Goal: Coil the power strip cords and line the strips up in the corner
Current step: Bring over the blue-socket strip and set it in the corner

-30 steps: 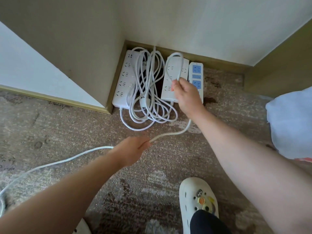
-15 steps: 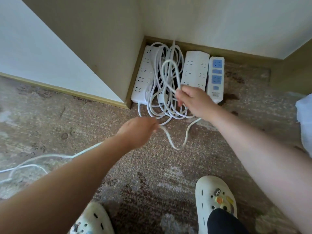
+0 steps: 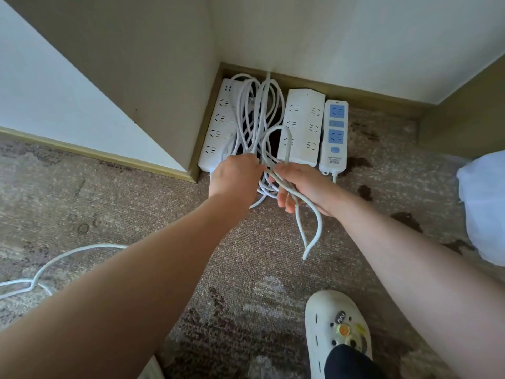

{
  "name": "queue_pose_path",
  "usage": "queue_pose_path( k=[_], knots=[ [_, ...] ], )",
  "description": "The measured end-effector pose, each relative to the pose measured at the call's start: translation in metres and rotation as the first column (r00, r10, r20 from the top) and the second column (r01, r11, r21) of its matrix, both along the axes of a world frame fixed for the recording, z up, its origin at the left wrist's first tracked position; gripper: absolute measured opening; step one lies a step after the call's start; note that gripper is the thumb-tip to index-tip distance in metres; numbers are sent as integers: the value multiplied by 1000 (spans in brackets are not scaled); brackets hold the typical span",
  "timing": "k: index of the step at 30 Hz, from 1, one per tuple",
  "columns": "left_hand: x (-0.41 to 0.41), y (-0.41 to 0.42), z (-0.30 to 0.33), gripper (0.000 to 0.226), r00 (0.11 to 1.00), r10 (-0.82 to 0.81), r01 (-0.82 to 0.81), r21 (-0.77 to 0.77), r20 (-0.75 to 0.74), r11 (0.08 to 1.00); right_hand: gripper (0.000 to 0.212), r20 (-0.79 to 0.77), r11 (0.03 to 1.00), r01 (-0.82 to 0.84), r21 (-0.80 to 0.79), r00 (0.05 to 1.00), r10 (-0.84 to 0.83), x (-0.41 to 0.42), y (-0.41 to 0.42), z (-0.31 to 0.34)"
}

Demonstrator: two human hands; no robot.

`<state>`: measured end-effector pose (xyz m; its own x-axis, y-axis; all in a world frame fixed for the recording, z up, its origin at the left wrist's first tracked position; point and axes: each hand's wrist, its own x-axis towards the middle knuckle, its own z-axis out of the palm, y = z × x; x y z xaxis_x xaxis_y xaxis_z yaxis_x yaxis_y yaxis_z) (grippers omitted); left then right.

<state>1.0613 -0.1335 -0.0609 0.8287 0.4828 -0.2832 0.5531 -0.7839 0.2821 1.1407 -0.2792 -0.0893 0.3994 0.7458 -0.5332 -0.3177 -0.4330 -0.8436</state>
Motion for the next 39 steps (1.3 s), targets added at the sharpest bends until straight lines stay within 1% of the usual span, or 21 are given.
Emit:
queue_pose_path(
  k=[2, 4, 7, 8, 9, 10, 12, 14, 15, 16, 18, 19, 21, 23, 25, 27, 30, 33, 36, 37, 39],
  knots=[
    [2, 2, 1, 29, 997, 71, -69, -59, 35, 996, 29, 79, 996, -85, -36, 993, 88, 3, -1, 1],
    [4, 3, 4, 28, 990, 114, -104, -113, 85, 988, 32, 183, 981, -147, -127, 969, 169, 5, 1, 2],
    [2, 5, 11, 13, 984, 37, -8, -160, 175, 987, 26, 282, 951, -162, -263, 930, 236, 11, 4, 2],
    [0, 6, 14, 21, 978, -32, 60, -131, 204, 990, 29, 299, 946, -153, -285, 924, 239, 12, 6, 3],
    [-2, 6, 15, 40, 965, -140, 157, -61, 222, 986, 30, 322, 943, -145, -299, 915, 243, 13, 9, 4],
    [-3, 7, 16, 60, 939, -272, 265, 61, 211, 962, 28, 358, 939, -144, -312, 898, 257, 13, 11, 4],
    [-4, 10, 15, 89, 869, -481, 419, 345, 117, 840, 26, 435, 928, -146, -343, 851, 295, 13, 15, 2],
    [0, 15, 11, 99, 829, -559, 499, 481, -22, 721, 24, 470, 911, -151, -383, 818, 333, 13, 16, -1],
    [3, 17, 9, 96, 828, -555, 516, 494, -78, 700, 25, 491, 898, -158, -410, 792, 363, 13, 16, -2],
    [6, 18, 7, 89, 839, -531, 515, 487, -118, 705, 27, 530, 882, -169, -441, 744, 407, 13, 15, -2],
    [12, 20, 6, 71, 864, -467, 495, 479, -186, 725, 28, 639, 849, -188, -494, 584, 501, 12, 13, -2],
    [15, 19, 5, 65, 872, -436, 488, 476, -223, 731, 29, 684, 848, -185, -497, 517, 514, 11, 11, -2],
    [21, 19, 1, 55, 875, -400, 484, 449, -273, 751, 31, 758, 876, -169, -451, 445, 476, 12, 7, -4],
    [28, 18, -5, 42, 877, -417, 480, 416, -238, 773, 33, 810, 909, -159, -386, 413, 416, 15, 2, -5],
    [33, 16, -10, 29, 851, -488, 524, 382, -194, 761, 34, 839, 921, -183, -345, 381, 390, 20, -2, -6],
    [34, 15, -16, 26, 804, -569, 590, 351, -173, 727, 33, 868, 932, -201, -301, 347, 355, 24, -7, -6],
    [32, 20, -20, 28, 781, -603, 622, 294, -163, 725, 32, 915, 952, -173, -252, 279, 293, 29, -15, -6],
    [27, 28, -19, 29, 775, -605, 629, 130, -181, 767, 46, 921, 946, -140, -292, 226, 318, 35, -23, -8],
    [21, 35, -19, 23, 775, -624, 632, 86, -100, 771, 67, 909, 934, -154, -323, 226, 351, 38, -25, -13],
    [20, 35, -19, 23, 777, -620, 628, 58, -105, 776, 68, 896, 928, -158, -339, 246, 369, 39, -25, -14],
    [22, 29, -20, 24, 809, -571, 571, -42, -137, 820, 61, 873, 914, -147, -379, 272, 406, 41, -24, -19]
  ],
)
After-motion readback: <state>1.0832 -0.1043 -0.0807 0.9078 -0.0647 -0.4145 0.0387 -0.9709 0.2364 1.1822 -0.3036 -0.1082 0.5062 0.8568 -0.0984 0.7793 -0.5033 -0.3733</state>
